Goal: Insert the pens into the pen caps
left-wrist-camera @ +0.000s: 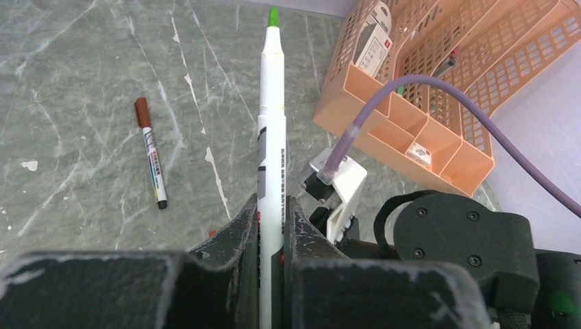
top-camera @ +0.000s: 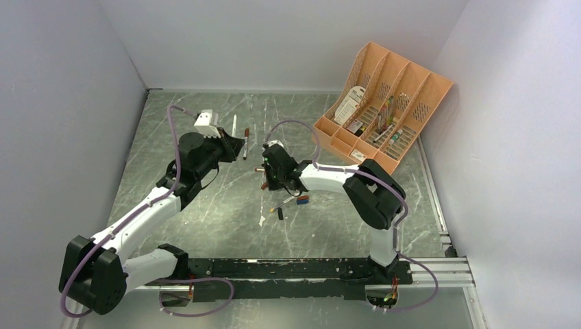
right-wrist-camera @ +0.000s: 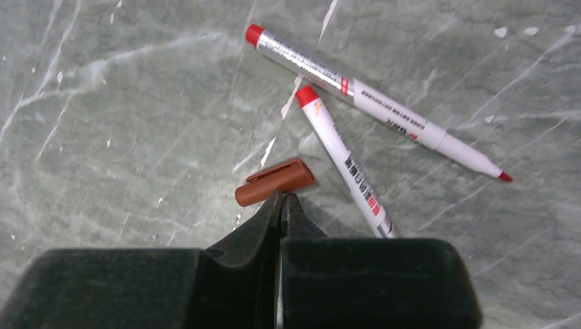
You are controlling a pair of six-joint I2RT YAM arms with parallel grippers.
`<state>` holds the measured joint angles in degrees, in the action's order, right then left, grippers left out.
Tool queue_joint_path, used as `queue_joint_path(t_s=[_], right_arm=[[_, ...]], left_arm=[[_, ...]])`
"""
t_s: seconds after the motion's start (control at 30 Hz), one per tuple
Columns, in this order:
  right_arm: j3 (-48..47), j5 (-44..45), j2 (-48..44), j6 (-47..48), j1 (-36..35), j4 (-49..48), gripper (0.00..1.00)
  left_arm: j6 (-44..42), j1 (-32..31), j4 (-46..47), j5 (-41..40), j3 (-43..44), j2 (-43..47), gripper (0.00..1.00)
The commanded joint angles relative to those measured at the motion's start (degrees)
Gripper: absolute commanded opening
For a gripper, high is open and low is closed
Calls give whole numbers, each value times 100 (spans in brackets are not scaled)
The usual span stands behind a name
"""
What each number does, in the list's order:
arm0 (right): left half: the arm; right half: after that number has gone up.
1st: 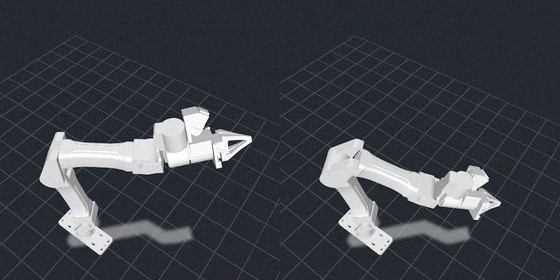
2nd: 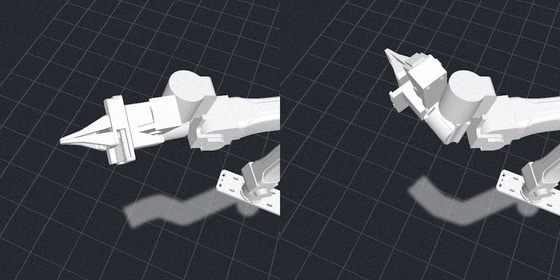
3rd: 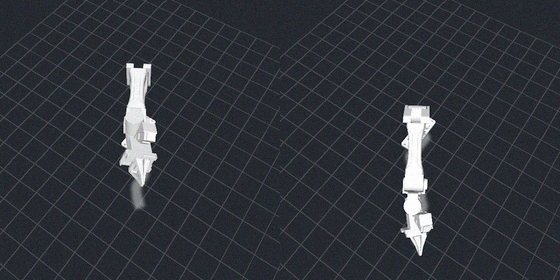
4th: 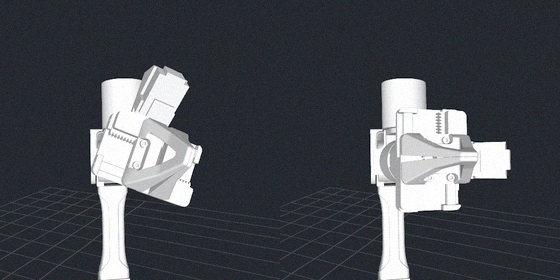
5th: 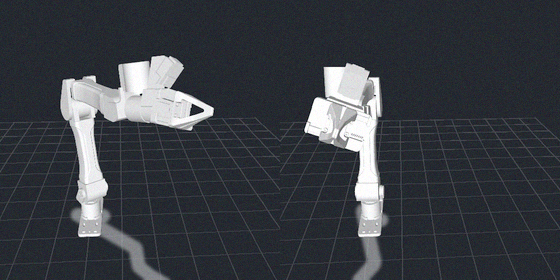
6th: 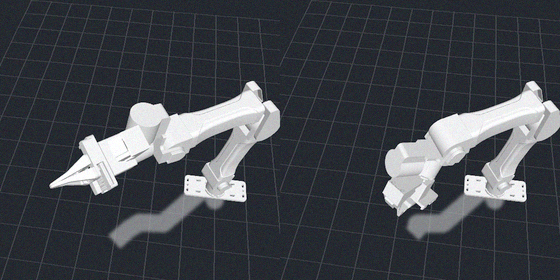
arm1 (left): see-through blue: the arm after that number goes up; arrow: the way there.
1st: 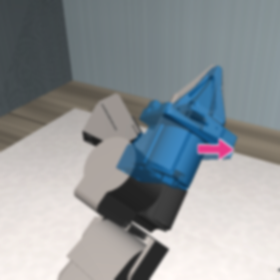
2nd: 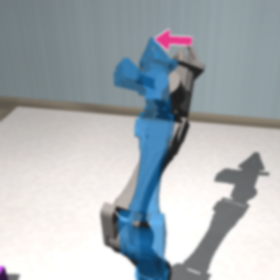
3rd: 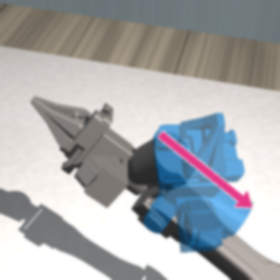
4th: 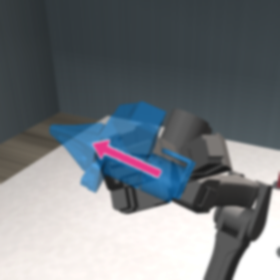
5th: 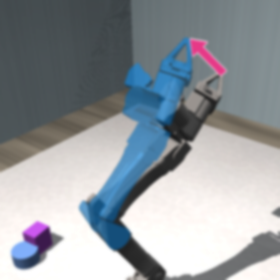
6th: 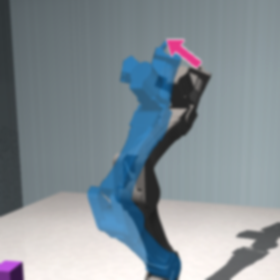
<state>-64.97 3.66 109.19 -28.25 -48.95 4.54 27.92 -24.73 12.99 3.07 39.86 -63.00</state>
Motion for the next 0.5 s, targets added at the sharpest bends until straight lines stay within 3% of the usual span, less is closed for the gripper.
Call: queue_joint_path(t_s=[0.0,0.1,0.23,0.47], right_arm=[[-312,384,210,115,46,253,0],[-328,349,278,128,58,148,1],[-302,369,210,55,52,-6,10],[88,729,-327,-181,-135,-453,33]], left_arm=[[51,67,47,86,40,159,7],[48,72,54,87,34,173,7],[79,82,47,135,48,143,7],[129,85,75,178,23,186,7]])
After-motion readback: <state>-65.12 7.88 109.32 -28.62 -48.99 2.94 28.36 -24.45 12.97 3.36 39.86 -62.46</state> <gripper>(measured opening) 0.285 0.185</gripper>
